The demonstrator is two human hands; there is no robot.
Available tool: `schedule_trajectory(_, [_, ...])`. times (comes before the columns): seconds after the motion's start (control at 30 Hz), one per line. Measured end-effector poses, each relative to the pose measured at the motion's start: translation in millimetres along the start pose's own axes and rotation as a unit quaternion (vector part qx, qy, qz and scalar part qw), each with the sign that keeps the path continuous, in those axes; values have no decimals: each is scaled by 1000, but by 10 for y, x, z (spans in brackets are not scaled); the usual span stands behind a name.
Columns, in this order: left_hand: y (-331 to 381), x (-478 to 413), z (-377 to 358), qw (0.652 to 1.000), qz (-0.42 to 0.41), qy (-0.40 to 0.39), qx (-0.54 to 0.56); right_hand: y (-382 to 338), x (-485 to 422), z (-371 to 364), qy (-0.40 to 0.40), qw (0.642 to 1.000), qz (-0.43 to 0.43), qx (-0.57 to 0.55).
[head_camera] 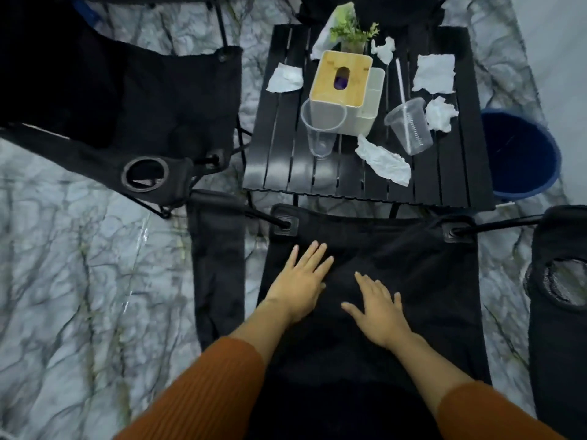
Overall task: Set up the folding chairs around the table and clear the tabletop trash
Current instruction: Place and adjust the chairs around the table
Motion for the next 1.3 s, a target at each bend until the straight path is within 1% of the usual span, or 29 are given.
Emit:
schedule_trajectory(0.03, [-73,105,223,998,2,55,-9,-234,54,39,-5,998,4,-70])
schedule_trajectory(0.1, [-293,438,582,987,40,152,-20,-732,228,42,-47,976,11,-211])
schedule_trajectory(0.13, [-427,634,669,979,63,189,-34,-959,334,13,-62,968,29,-240])
schedule_trajectory(0.17, [-581,844,691,972,89,210,-50,-1176,439,-33,-67,967,57,-240])
schedule_trajectory(0.2, [-750,1055,644,971,117,202,-55,-1367,534,-108,-70,967,90,-229])
schedule_trajectory(0.23, [-919,1251,535,974,144,167,-50,-1532,621,-204,-76,966,116,-219])
schedule_trajectory(0.27, [-1063,1415,386,979,166,109,-42,-1656,687,-327,-90,966,131,-206])
schedule_trajectory(0.33, [-1268,1602,66,981,191,-8,-41,-1797,764,-603,-115,974,151,-123])
schedule_trajectory(0.37, [-1331,1617,-64,979,197,-41,-40,-1805,787,-733,-116,980,155,-52])
schedule_trajectory(0.4, [-1370,1593,-156,978,200,-54,-38,-1782,793,-831,-108,982,152,9])
schedule_trajectory(0.47, [-1390,1511,-206,978,197,-52,-40,-1710,811,-865,-67,984,148,67])
schedule_trajectory(0.5, [-1380,1511,-193,979,193,-43,-44,-1685,854,-841,-36,979,175,98])
schedule_trajectory(0.53, [-1362,1547,-180,981,184,-27,-51,-1671,904,-817,-6,964,228,140])
schedule_trajectory(0.57, [-1331,1615,-178,983,172,-14,-60,-1655,958,-814,8,939,290,183])
schedule_trajectory(0.6, [-1290,1696,-197,985,157,-12,-64,-1634,1014,-829,-7,913,342,222])
schedule_trajectory(0.63, [-1237,1781,-231,987,146,-22,-59,-1605,1066,-851,-41,894,369,251])
schedule_trajectory(0.67, [-1181,1854,-269,988,144,-39,-48,-1571,1102,-876,-79,886,368,269])
schedule_trajectory(0.7, [-1135,1897,-300,986,151,-56,-35,-1547,1129,-894,-110,888,352,273])
schedule_trajectory(0.77, [-1070,1876,-284,982,171,-74,-5,-1565,1169,-866,-149,906,313,243])
schedule_trajectory(0.83, [-1010,1782,-146,979,185,-77,23,-1634,1236,-743,-171,916,294,211])
schedule_trajectory(0.93, [-870,1657,173,981,187,-36,45,-1653,1334,-407,-150,935,271,171])
schedule_trajectory(1.03, [-654,1654,471,981,178,-6,82,-1490,1505,6,-119,956,230,137])
schedule_trajectory(1.13, [-387,1734,769,980,168,0,111,-1201,1772,413,-94,971,185,123])
schedule_trajectory(1.23, [-49,1910,1102,977,157,19,142,-845,2162,800,-85,985,131,75])
schedule_trajectory(1.3, [206,2091,1322,971,146,34,188,-584,2485,1050,-82,990,105,38])
Point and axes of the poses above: each hand's wrist, its own x-axis away from the middle knuckle, its own z-axis out of the back of the hand, y = z × x, the point moved 4 cm from there along -x, towards the middle knuckle, and after that the axes turned 7 degrees about -z, right-handed, at the moved point
